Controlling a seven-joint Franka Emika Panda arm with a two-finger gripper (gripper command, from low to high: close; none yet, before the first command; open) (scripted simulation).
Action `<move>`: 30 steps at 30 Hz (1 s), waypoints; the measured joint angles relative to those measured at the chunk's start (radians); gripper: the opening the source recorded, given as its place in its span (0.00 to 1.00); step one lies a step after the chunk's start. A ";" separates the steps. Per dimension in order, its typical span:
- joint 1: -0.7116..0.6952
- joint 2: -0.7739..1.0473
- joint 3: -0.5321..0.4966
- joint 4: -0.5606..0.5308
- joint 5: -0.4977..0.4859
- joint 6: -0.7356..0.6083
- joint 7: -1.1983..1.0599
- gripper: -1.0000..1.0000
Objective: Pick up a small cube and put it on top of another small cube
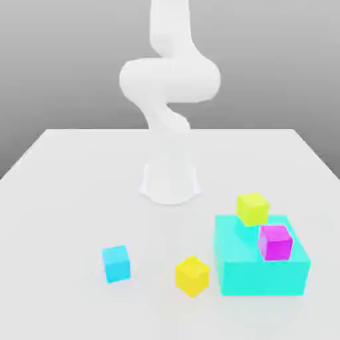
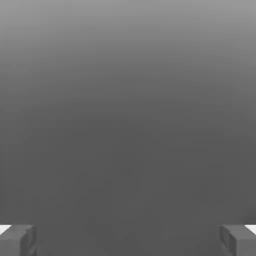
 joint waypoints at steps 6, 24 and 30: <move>-0.014 0.209 -0.078 -0.159 -0.051 0.152 -0.143 0.50; -0.147 0.898 -0.114 -0.487 0.194 0.659 -0.737 0.50; -0.226 0.990 -0.025 -0.470 0.239 0.734 -0.774 0.00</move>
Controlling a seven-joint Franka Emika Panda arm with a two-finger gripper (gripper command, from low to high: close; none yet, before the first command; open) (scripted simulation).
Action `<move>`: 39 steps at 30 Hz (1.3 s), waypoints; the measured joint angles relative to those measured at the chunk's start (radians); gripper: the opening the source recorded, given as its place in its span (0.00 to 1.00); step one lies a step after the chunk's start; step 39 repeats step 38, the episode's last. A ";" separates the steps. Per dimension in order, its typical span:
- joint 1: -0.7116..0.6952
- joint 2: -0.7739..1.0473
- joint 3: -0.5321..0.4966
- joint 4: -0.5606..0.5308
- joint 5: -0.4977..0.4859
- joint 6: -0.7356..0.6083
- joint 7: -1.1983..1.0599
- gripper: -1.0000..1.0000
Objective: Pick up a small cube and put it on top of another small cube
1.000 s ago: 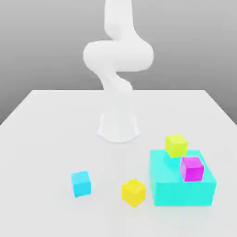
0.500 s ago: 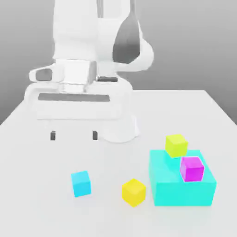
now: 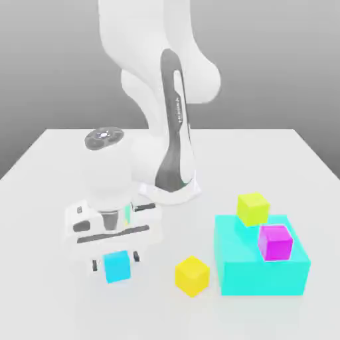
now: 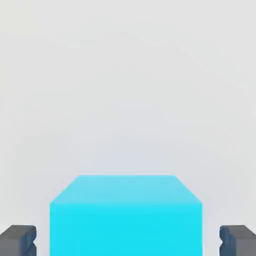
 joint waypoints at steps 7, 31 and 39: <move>0.044 -0.091 -0.061 -0.019 -0.068 -0.074 0.052 0.00; 0.520 -0.840 0.410 -0.092 0.066 -0.735 0.842 0.00; 0.516 -0.721 0.446 -0.132 0.082 -0.576 0.849 1.00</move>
